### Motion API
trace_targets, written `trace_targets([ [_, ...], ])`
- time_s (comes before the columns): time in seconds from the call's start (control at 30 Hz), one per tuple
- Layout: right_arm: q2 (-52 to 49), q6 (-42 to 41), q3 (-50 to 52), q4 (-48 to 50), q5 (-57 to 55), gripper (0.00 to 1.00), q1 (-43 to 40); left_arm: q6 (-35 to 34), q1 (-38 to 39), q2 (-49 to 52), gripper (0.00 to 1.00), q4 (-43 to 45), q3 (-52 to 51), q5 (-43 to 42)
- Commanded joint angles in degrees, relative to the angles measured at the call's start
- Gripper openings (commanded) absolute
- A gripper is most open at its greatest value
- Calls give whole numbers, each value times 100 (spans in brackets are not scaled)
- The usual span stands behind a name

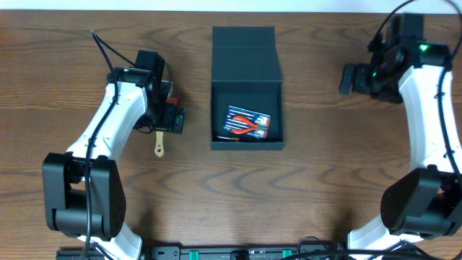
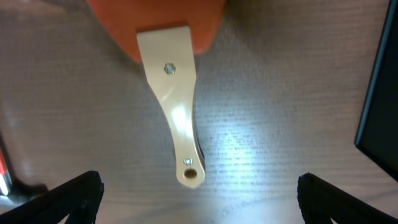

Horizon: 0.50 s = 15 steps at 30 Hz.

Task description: Pack container

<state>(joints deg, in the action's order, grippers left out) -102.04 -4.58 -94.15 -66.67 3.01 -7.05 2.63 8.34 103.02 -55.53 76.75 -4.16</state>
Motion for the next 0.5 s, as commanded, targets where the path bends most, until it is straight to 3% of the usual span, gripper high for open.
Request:
trace_targets([
  [0.0,7,20,586,260,199,99,2,74,-79,144,99,133,35,101],
  [0.23,7,101,1419,732,199,99,0,57,-415,195,98,459,-46,92],
  [0.47,7,101,1628,885,199,99,2,-11,-533,201,99,988,-518,35],
])
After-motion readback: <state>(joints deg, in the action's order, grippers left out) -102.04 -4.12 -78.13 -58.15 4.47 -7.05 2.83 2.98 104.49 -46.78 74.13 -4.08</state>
